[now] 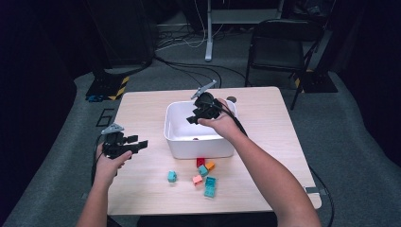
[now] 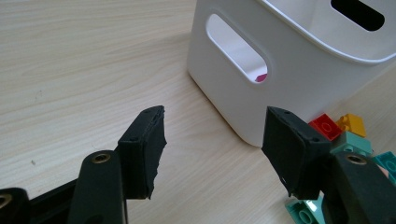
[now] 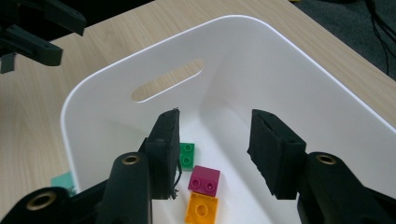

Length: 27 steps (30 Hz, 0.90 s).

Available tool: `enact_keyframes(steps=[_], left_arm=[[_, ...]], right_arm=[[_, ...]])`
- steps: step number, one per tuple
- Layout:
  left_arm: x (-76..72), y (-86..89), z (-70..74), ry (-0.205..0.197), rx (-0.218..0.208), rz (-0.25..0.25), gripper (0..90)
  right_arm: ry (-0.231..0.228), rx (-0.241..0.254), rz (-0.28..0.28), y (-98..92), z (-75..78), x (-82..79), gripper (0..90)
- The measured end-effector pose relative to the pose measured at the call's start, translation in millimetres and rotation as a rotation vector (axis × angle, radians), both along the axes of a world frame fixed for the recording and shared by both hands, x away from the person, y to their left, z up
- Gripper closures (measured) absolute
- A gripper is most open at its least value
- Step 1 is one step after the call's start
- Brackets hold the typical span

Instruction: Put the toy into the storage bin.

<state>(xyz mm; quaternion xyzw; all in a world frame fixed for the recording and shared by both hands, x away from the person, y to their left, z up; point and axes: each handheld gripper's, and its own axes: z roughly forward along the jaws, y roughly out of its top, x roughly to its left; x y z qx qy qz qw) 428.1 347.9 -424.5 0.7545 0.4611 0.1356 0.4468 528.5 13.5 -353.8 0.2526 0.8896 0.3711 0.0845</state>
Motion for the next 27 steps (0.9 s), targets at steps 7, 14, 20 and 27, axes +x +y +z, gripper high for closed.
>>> enact_keyframes(steps=[7, 14, 20, 27], left_arm=[[-0.3, -0.2, 0.1, -0.002, 0.004, 0.0, 38.9], [-0.3, -1.3, -0.4, 0.002, 0.006, 0.001, 38.9], [-0.4, -1.5, -0.5, -0.001, 0.006, 0.003, 38.9], [-0.6, -0.4, 0.1, -0.002, 0.007, 0.003, 38.9]], right_arm=[[-0.041, 0.027, 0.046, -8.8, 15.7, -28.4, 53.4], [-0.062, 0.043, 0.06, -19.2, 24.3, -50.9, 53.8], [-0.082, 0.058, 0.074, -26.6, 28.3, -68.1, 53.8], [-0.11, 0.056, 0.103, -31.5, 27.5, -85.0, 55.3]])
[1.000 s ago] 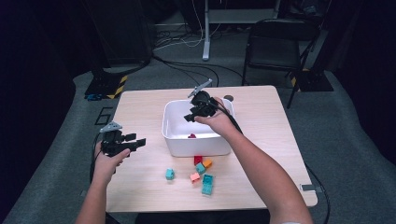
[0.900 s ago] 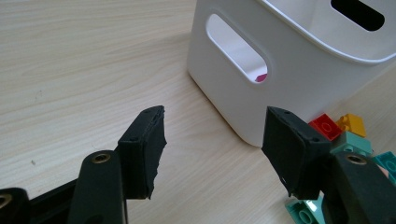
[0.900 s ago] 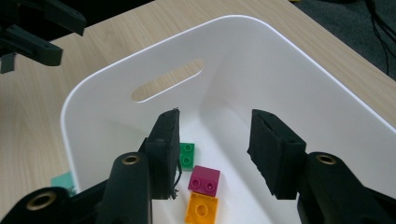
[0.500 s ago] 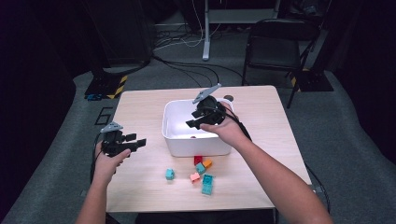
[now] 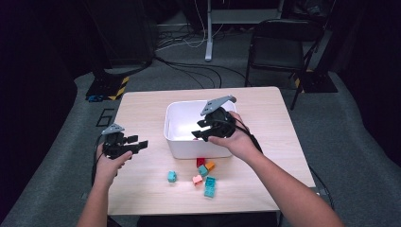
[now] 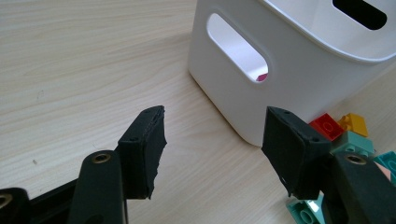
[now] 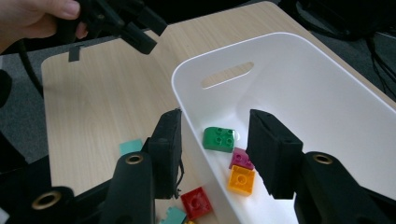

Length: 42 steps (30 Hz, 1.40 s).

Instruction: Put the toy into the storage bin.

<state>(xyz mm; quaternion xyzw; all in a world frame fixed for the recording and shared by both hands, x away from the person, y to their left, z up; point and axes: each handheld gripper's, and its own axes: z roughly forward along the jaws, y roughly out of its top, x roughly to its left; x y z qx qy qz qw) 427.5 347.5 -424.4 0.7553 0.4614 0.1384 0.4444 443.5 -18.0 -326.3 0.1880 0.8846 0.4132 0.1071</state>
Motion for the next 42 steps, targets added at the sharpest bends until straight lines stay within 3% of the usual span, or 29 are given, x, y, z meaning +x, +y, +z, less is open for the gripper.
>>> enact_keyframes(steps=[9, 15, 42], left_arm=[[-0.2, -0.1, 0.2, -0.002, -0.001, 0.001, 38.9], [-0.5, 0.1, 0.5, -0.002, -0.002, 0.004, 38.9], [-0.6, -0.1, -0.4, 0.0, 0.0, 0.009, 38.9]], right_arm=[[-0.007, -0.003, 0.043, 0.5, -9.7, -23.8, 56.1], [-0.006, 0.0, 0.058, 0.7, -25.3, -33.7, 56.2], [0.056, -0.036, 0.09, 2.4, -98.6, -44.1, 62.2]])
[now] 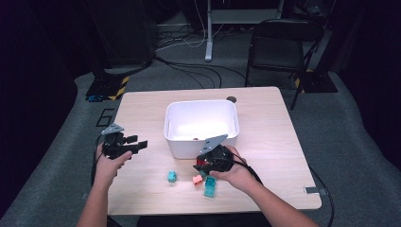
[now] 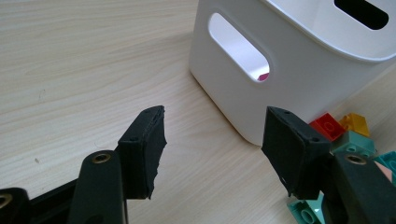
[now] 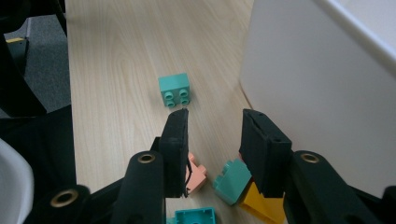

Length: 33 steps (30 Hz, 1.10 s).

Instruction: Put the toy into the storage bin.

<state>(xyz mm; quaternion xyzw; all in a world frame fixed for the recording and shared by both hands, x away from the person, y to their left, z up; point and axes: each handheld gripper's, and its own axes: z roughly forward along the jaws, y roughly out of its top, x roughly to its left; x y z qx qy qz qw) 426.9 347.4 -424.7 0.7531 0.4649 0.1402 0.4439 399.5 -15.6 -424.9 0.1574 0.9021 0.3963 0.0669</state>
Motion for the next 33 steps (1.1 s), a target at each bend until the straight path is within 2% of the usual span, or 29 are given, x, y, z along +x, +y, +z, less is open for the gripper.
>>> enact_keyframes(steps=[10, 22, 33], left_arm=[[0.7, 0.4, -1.0, 0.002, 0.001, -0.003, 38.9], [0.7, 0.1, -1.4, 0.003, 0.003, -0.003, 38.9], [0.5, 0.8, -1.3, 0.003, 0.001, -0.002, 38.9]], right_arm=[[0.029, -0.011, -0.01, -1.3, -21.0, 0.1, 63.6], [0.063, -0.015, 0.014, 2.3, -44.1, -1.7, 59.4], [0.08, -0.034, 0.043, 12.2, -54.9, -2.6, 56.5]])
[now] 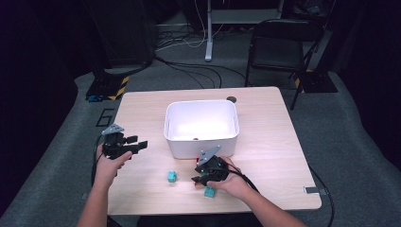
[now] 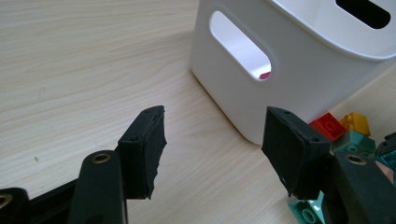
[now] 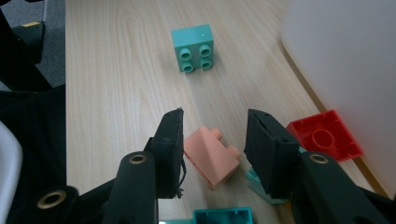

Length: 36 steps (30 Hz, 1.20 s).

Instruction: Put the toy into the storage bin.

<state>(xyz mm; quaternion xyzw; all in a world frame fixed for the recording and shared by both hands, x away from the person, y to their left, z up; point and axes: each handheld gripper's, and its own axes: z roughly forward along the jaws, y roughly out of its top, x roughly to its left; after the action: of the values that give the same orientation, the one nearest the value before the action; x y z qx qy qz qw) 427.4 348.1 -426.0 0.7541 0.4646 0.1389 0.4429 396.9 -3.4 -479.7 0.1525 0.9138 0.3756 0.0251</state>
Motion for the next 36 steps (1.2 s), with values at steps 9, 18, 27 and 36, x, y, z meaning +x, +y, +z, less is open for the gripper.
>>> enact_keyframes(steps=[9, 18, 27, 36], left_arm=[[0.1, -0.1, -0.3, 0.001, 0.0, -0.001, 38.9], [0.3, 0.4, -0.4, 0.004, 0.001, -0.002, 38.8], [0.5, -0.9, -1.1, 0.006, 0.001, 0.0, 38.9], [0.5, -0.6, -1.4, 0.001, -0.002, 0.004, 38.9]], right_arm=[[0.009, -0.019, 0.026, 7.2, -8.1, 0.9, 55.6], [0.032, -0.037, 0.029, 4.0, -14.0, -1.2, 54.6], [0.036, -0.058, 0.031, 1.5, -19.2, -3.1, 59.1], [0.044, -0.065, 0.034, 6.3, -19.8, -4.3, 65.4]])
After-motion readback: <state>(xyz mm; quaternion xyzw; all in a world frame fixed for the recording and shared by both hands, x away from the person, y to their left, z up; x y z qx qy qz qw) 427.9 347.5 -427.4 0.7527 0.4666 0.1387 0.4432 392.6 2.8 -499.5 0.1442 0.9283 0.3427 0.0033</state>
